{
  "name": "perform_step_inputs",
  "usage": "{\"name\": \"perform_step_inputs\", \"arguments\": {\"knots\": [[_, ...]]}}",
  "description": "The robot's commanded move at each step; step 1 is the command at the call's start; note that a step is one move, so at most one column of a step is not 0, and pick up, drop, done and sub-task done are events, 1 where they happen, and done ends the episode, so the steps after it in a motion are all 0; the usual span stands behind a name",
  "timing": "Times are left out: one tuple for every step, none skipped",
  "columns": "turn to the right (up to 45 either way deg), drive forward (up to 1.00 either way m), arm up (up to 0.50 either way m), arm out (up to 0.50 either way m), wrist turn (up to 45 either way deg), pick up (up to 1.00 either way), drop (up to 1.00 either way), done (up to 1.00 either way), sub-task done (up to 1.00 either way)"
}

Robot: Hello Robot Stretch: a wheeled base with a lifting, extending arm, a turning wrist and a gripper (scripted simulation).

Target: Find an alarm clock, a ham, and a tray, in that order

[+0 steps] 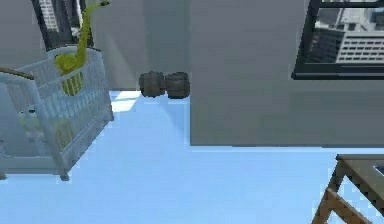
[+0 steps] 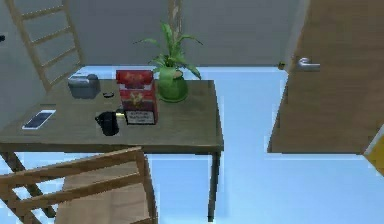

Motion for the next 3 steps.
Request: {"name": "perform_step_inputs", "arguments": {"knots": [[0.0,0.80,0.00,0.00,0.0,0.00,0.00,0.00,0.00],[45.0,0.00,0.00,0.00,0.0,0.00,0.00,0.00,0.00],[0.0,0.50,0.00,0.00,0.0,0.00,0.00,0.00,0.00]]}}
